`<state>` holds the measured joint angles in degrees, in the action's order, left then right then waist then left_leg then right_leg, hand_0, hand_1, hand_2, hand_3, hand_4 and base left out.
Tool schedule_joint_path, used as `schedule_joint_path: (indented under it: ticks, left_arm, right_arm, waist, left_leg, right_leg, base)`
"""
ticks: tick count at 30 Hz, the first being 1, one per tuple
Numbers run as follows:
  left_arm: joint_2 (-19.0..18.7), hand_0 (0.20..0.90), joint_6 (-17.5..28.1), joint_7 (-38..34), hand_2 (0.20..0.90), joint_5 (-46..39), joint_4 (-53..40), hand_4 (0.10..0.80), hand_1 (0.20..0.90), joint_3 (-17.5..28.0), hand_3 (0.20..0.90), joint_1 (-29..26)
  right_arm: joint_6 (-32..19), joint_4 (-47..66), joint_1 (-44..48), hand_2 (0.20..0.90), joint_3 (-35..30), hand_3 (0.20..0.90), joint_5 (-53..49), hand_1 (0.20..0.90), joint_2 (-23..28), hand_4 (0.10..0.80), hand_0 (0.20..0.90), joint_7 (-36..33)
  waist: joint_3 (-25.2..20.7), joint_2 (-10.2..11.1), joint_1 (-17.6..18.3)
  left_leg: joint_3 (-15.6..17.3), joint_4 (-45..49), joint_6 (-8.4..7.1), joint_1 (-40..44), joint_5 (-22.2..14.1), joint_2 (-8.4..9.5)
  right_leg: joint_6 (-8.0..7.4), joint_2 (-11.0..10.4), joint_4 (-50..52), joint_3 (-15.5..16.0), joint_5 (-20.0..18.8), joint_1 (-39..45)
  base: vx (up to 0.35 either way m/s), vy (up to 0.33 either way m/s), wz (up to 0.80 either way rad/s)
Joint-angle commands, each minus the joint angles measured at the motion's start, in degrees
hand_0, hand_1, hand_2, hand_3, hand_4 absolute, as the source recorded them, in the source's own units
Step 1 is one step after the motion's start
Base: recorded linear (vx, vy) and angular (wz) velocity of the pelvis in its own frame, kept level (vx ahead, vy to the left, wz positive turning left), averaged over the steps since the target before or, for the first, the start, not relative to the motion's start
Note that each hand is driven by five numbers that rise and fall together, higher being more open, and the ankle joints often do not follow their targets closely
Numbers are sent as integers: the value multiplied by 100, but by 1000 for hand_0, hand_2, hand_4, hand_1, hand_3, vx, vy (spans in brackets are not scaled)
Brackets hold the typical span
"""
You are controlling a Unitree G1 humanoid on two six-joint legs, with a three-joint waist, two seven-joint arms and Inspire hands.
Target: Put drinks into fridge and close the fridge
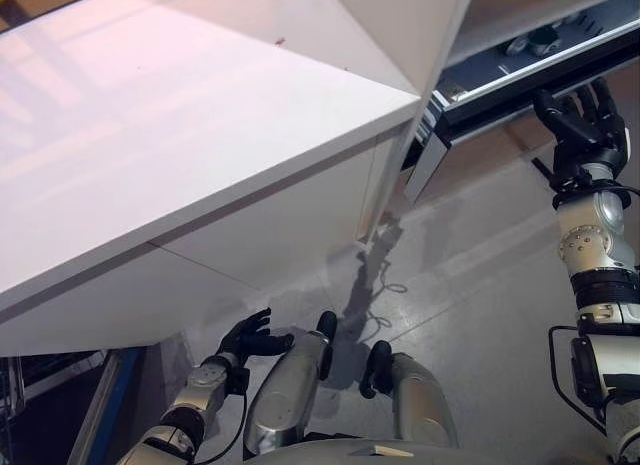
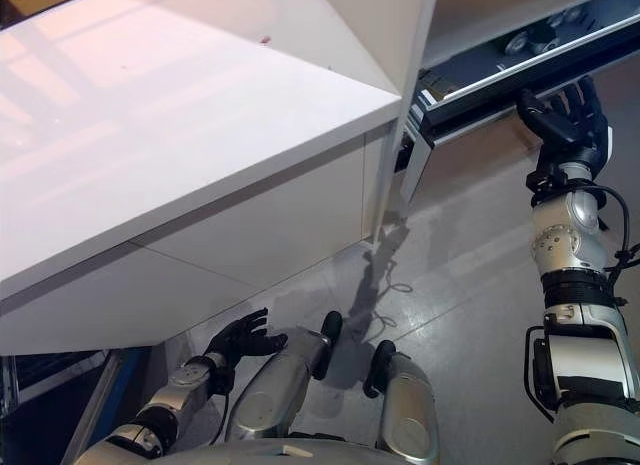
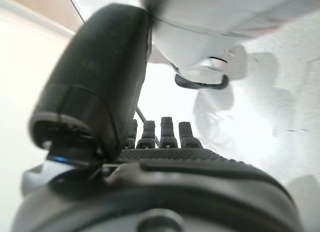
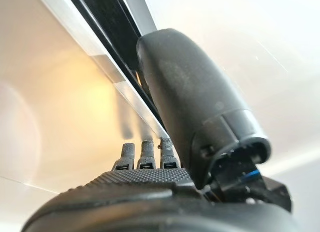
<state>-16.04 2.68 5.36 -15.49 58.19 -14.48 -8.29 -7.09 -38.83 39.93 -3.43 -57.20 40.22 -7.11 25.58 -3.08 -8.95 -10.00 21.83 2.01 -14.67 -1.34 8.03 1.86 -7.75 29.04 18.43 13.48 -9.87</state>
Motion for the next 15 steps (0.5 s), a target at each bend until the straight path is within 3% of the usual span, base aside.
schedule_joint_path:
  ticks: [1,7,15]
  left_arm:
    - [-492,900,-87,10,900,371,53,800,900,-245,900,991]
    - [-523,900,-74,77,900,565,147,800,900,-171,900,1128]
    - [-576,900,-80,191,900,820,94,800,900,-129,900,1166]
  right_arm:
    - [-251,177,903,900,320,900,230,900,209,800,900,637]
    - [-242,139,803,900,218,900,272,900,229,800,900,503]
    - [-279,333,458,900,123,900,407,900,264,800,900,371]
  waist:
    - [-578,66,-520]
    - [-742,110,-527]
    - [-962,265,-292]
  left_leg:
    - [8,-295,171,484,-580,-14]
    - [-31,-520,157,740,-570,-41]
    - [243,-722,187,978,-603,-135]
  right_leg:
    - [-115,-99,72,-282,-37,222]
    - [-186,-72,-328,-271,-128,515]
    - [-303,54,-1016,-487,-449,746]
  base:
    - [96,-12,21]
    - [65,-19,14]
    - [8,-21,-4]
